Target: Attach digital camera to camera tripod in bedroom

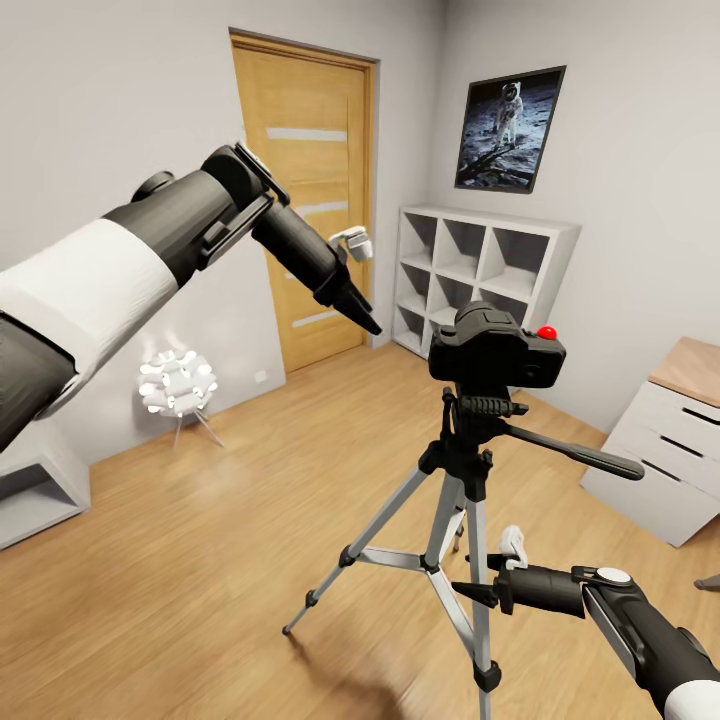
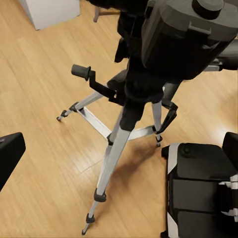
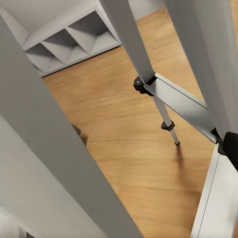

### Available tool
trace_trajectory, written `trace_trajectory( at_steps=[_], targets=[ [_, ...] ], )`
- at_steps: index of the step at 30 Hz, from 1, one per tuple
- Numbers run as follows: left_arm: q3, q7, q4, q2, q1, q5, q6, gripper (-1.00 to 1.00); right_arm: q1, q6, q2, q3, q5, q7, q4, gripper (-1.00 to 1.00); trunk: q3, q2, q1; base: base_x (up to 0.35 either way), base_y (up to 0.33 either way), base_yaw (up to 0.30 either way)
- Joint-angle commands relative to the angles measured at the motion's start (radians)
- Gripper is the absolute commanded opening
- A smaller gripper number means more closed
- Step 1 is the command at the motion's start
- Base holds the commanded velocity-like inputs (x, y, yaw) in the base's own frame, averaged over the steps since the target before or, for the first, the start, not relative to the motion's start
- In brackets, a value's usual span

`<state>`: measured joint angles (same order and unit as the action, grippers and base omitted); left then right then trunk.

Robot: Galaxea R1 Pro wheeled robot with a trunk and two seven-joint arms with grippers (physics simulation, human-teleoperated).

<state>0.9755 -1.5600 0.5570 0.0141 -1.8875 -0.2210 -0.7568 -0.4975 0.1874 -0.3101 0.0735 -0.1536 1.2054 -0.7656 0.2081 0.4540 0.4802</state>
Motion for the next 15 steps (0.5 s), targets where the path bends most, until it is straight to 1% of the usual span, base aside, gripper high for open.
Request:
trace_trajectory(
  at_steps=[1, 4, 6, 8, 9, 10, 12, 14, 15],
  targets=[
    [0.007, -0.002, -0.007, 0.001, 0.005, -0.005, -0.01, 1.0, -0.001, 0.011, -0.001, 0.005, -0.01, 0.0, 0.0, 1.0, 0.002, 0.002, 0.001, 0.0, 0.0, 0.0],
    [0.008, -0.002, -0.05, 0.002, 0.026, -0.005, -0.008, 1.0, -0.001, 0.01, -0.001, 0.005, -0.01, 0.0, 0.0, 1.0, 0.002, 0.002, 0.001, 0.0, 0.0, 0.0],
    [0.008, -0.002, -0.098, 0.001, 0.047, -0.003, 0.005, 1.0, -0.001, 0.008, -0.002, 0.005, -0.009, 0.001, 0.0, 1.0, 0.002, 0.002, 0.001, 0.0, 0.0, 0.0],
    [0.009, -0.002, -0.124, 0.001, 0.058, -0.002, 0.018, 1.0, -0.001, 0.008, -0.003, 0.005, -0.009, 0.001, 0.0, 1.0, 0.002, 0.002, 0.001, 0.0, 0.0, 0.0],
    [0.009, -0.002, -0.149, 0.001, 0.069, -0.003, 0.035, 1.0, -0.001, 0.008, -0.004, 0.004, -0.009, 0.001, 0.0, 1.0, 0.002, 0.002, 0.001, 0.0, 0.0, 0.0],
    [0.009, -0.002, -0.225, 0.001, 0.1, -0.004, 0.089, 1.0, 0.0, 0.007, -0.007, 0.003, -0.009, 0.003, 0.0, 1.0, 0.002, 0.002, 0.001, 0.0, 0.0, 0.0],
    [0.009, -0.002, -0.249, 0.001, 0.11, -0.004, 0.101, 1.0, 0.0, 0.006, -0.007, 0.003, -0.009, 0.003, 0.0, 1.0, 0.002, 0.002, 0.001, 0.0, 0.0, 0.0],
    [0.009, -0.002, -0.291, 0.002, 0.13, -0.003, 0.123, 1.0, 0.0, 0.006, -0.007, 0.003, -0.009, 0.003, 0.0, 1.0, 0.002, 0.002, 0.001, 0.0, 0.0, 0.0],
    [0.008, -0.002, -0.321, 0.002, 0.155, -0.002, 0.143, 1.0, 0.0, 0.006, -0.008, 0.003, -0.009, 0.003, 0.0, 1.0, 0.002, 0.002, 0.001, 0.0, 0.0, 0.0]
  ],
)
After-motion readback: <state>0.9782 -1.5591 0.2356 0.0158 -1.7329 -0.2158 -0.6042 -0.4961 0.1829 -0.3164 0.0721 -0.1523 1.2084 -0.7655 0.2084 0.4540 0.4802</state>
